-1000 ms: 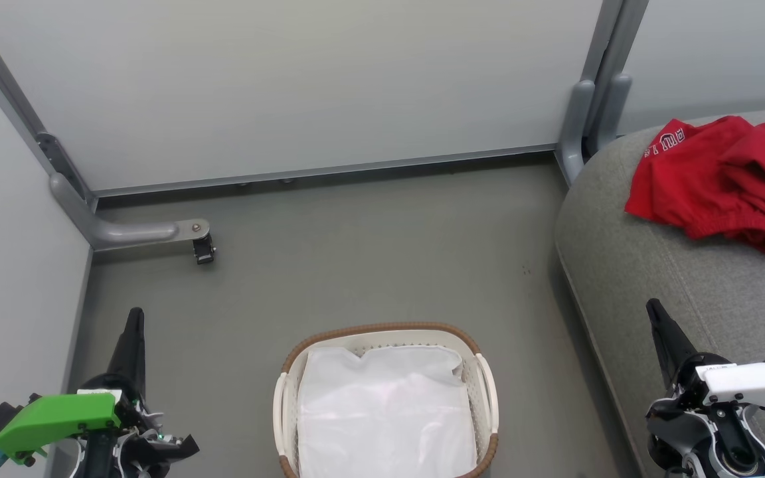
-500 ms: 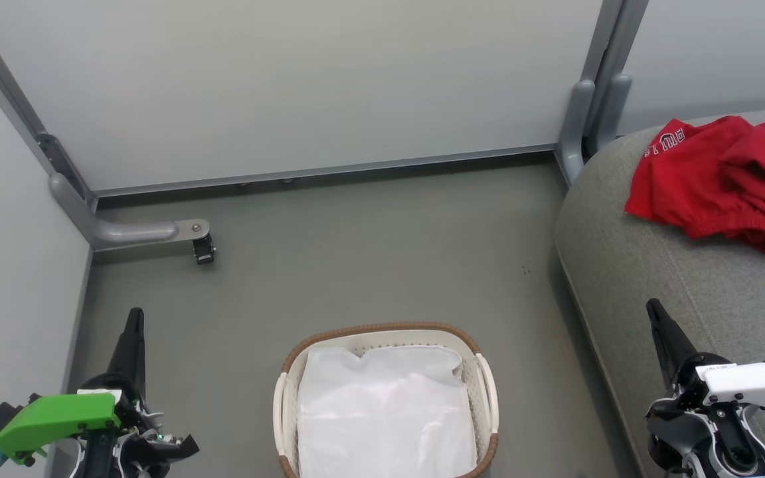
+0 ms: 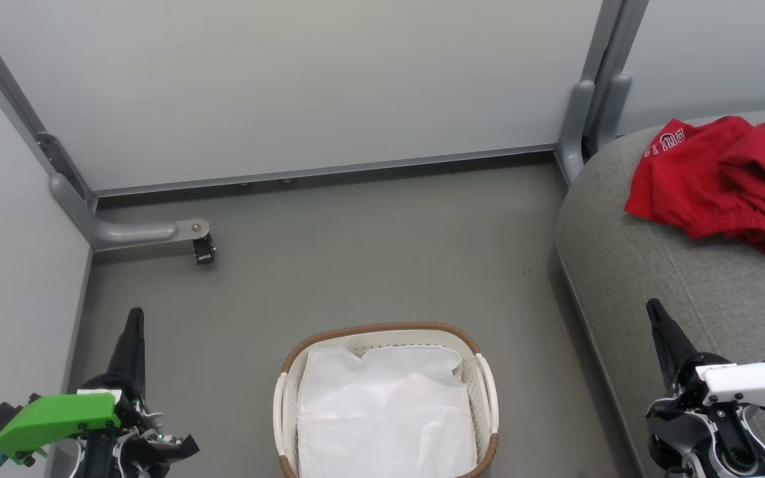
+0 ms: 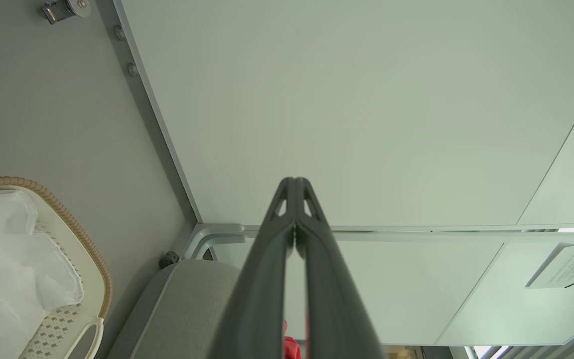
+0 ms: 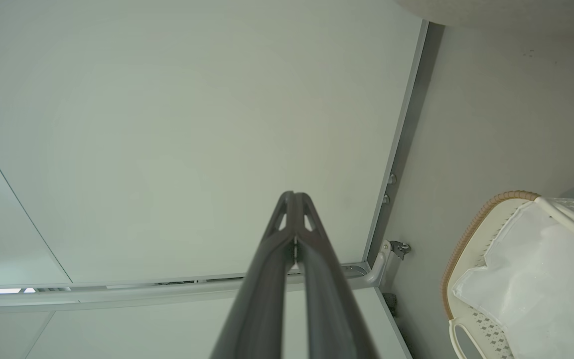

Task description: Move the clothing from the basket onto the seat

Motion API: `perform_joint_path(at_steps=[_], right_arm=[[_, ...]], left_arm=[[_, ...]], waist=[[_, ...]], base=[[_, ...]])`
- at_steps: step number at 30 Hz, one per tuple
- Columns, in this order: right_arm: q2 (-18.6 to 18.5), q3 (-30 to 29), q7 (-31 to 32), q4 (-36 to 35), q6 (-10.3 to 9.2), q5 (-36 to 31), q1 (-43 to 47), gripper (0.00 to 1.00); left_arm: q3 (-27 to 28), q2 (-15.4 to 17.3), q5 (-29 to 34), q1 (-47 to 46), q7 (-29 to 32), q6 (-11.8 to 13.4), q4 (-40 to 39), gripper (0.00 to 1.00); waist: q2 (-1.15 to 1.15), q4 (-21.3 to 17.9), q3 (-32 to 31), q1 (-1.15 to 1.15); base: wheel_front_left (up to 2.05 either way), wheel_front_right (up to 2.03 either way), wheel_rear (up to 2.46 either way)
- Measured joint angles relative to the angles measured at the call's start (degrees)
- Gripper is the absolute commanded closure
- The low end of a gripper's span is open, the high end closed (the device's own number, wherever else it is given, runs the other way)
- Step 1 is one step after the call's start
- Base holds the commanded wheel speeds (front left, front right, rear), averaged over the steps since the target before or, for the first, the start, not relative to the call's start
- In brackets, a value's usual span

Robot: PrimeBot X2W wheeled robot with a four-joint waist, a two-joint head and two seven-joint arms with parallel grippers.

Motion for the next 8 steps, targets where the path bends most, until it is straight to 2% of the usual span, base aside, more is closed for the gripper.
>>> perform_joint_path(at_steps=[8], right_arm=[[0.0, 0.0, 0.0, 0.0, 0.0, 0.0, 0.0, 1.0]], left_arm=[[0.0, 0.0, 0.0, 0.0, 0.0, 0.0, 0.0, 1.0]], waist=[[0.0, 0.0, 0.0, 0.0]], base=[[0.0, 0.0, 0.0]])
